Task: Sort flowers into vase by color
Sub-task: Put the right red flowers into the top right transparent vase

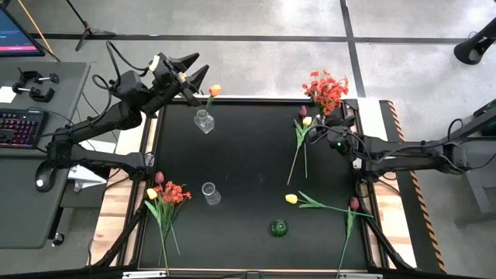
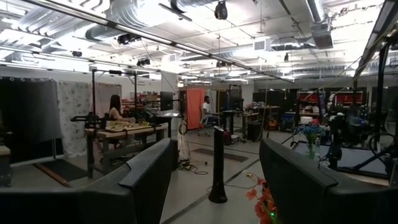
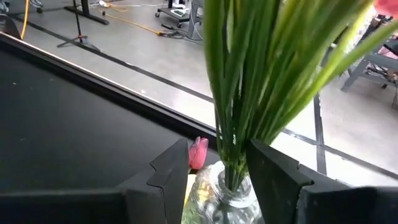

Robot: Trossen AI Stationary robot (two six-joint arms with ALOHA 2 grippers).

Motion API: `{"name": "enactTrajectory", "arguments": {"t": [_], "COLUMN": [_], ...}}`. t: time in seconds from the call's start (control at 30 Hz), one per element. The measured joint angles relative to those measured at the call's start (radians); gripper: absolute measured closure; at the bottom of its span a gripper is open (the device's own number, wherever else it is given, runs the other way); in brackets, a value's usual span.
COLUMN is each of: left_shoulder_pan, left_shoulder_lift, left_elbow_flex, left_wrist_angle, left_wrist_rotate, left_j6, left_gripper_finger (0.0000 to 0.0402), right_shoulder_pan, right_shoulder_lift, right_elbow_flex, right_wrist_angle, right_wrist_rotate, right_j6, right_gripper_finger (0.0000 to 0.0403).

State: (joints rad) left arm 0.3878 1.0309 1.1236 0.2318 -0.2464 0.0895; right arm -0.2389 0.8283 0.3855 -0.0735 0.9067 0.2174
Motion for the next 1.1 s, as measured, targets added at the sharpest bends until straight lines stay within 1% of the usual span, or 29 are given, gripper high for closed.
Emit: {"name": "enactTrajectory", "arguments": {"t": [0.1,0.2,0.37,0.47,0.5,0.67,0.93,1.1], "left_shoulder_pan": [0.0,0.0,0.0,0.0,0.0,0.0,0.0,0.0], "left_shoulder_lift": [0.0,0.0,0.0,0.0,0.0,0.0,0.0,0.0], "left_elbow_flex": [0.0,0.0,0.0,0.0,0.0,0.0,0.0,0.0], "left_wrist_angle": [-0.001,-0.001,-0.002,-0.003,-0.003,-0.003,-0.003,-0.003], "left_wrist_rotate": [0.0,0.0,0.0,-0.001,-0.001,-0.001,-0.001,-0.001], "left_j6": [0.0,0.001,0.001,0.001,0.001,0.001,0.001,0.001], "left_gripper_finger": [0.0172,0.0172,0.0172,0.0172,0.0172,0.0172,0.0172,0.0172], "right_shoulder_pan": [-0.004,-0.004,-0.004,-0.004,-0.004,-0.004,-0.004,-0.004], "right_shoulder_lift": [0.024,0.037,0.036,0.036,0.036,0.036,0.035,0.035], "right_elbow_flex": [0.0,0.0,0.0,0.0,0.0,0.0,0.0,0.0], "right_wrist_angle": [0.026,0.036,0.037,0.034,0.032,0.006,-0.143,-0.163], "right_wrist_rotate": [-0.002,0.003,0.042,0.045,0.043,0.037,0.035,0.03], "right_j6": [-0.01,-0.01,-0.004,0.014,0.022,0.086,0.251,0.28], "right_gripper_finger": [0.0256,0.0275,0.0341,0.0386,0.0394,0.0397,0.0402,0.0402]}}
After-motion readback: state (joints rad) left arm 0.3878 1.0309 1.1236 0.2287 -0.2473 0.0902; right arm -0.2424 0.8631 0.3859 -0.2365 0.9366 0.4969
